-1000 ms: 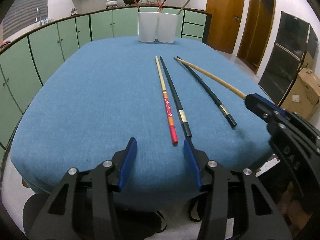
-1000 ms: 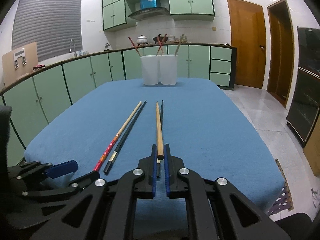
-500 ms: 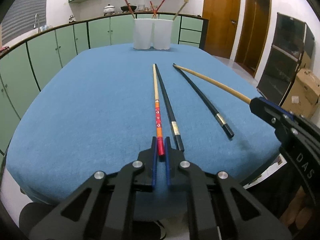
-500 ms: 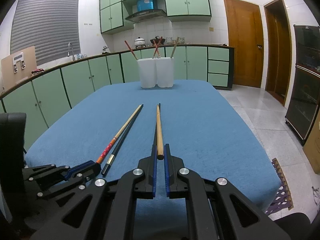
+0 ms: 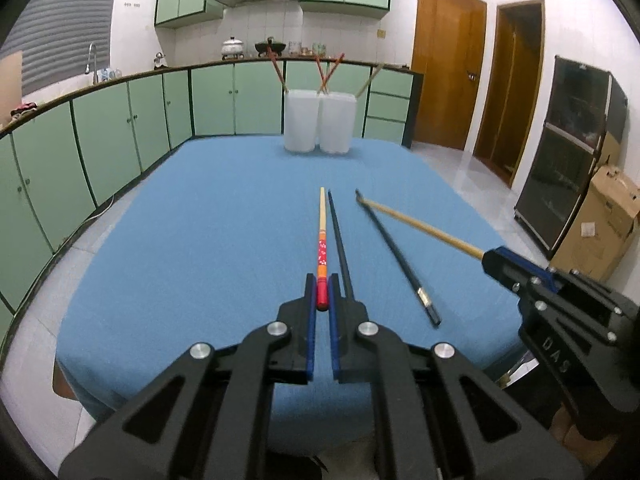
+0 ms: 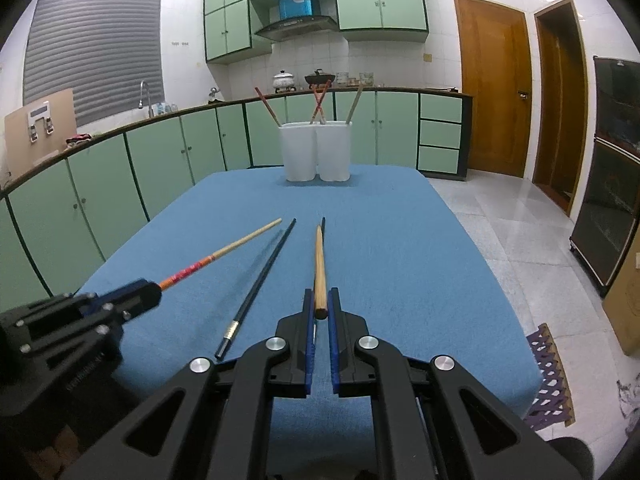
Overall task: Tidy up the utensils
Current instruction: 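Lift both chopsticks and carry them toward the white holder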
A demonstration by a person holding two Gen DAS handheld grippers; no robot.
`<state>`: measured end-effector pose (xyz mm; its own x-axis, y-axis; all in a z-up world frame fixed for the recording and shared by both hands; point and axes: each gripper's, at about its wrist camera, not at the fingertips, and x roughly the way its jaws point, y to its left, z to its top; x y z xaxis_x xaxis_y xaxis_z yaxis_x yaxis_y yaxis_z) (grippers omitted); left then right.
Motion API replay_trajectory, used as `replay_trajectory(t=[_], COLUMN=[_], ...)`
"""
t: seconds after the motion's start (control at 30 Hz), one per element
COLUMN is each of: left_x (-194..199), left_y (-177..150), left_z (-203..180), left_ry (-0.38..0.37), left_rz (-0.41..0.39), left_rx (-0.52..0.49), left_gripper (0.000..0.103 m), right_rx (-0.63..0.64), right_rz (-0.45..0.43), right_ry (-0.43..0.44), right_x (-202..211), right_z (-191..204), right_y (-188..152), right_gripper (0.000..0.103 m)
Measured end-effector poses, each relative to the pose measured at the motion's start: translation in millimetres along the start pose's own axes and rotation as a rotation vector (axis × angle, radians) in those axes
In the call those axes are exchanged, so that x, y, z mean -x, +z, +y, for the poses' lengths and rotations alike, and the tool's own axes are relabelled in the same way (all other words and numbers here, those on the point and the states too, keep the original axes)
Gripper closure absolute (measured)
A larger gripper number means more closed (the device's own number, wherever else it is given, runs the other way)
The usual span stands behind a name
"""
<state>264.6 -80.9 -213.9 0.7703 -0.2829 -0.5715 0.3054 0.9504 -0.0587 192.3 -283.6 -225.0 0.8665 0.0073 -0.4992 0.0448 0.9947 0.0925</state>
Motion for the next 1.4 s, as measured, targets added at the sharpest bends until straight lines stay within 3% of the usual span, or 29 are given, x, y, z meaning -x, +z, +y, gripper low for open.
replay_trajectory(t=[0.17, 0.37, 0.63, 0.93, 1.2, 1.4], left_x=[17, 23, 13, 16, 26, 15], left_y=[25, 46, 21, 2, 50, 93], left_z=[2, 15, 28, 32, 28, 27], left_ry=[-0.007, -0.013, -0.029, -0.037, -0.034, -0.061], left_rz=[-0.025, 0.038, 0.155, 0.123, 0.07, 0.072], left_rx=[-0.012, 0.017, 0.059, 0.048, 0.023, 0.006], left_gripper=[0.098, 0.098, 0.098, 0.098, 0.098, 0.098], right_rx=[0.033, 0.085, 0.082, 0.058, 0.079, 0.104], right_rz=[0.017, 0.005, 0.015, 0.018, -0.007, -0.009], right_ry=[0.03, 0.042, 0.043, 0.053, 0.06, 0.07], right_x=[4, 11, 10, 6, 6, 1], right_z=[5, 11, 13, 11, 13, 16], right_y=[28, 61, 61, 57, 74, 97], right_gripper=[0.097, 0.097, 0.097, 0.097, 0.097, 0.097])
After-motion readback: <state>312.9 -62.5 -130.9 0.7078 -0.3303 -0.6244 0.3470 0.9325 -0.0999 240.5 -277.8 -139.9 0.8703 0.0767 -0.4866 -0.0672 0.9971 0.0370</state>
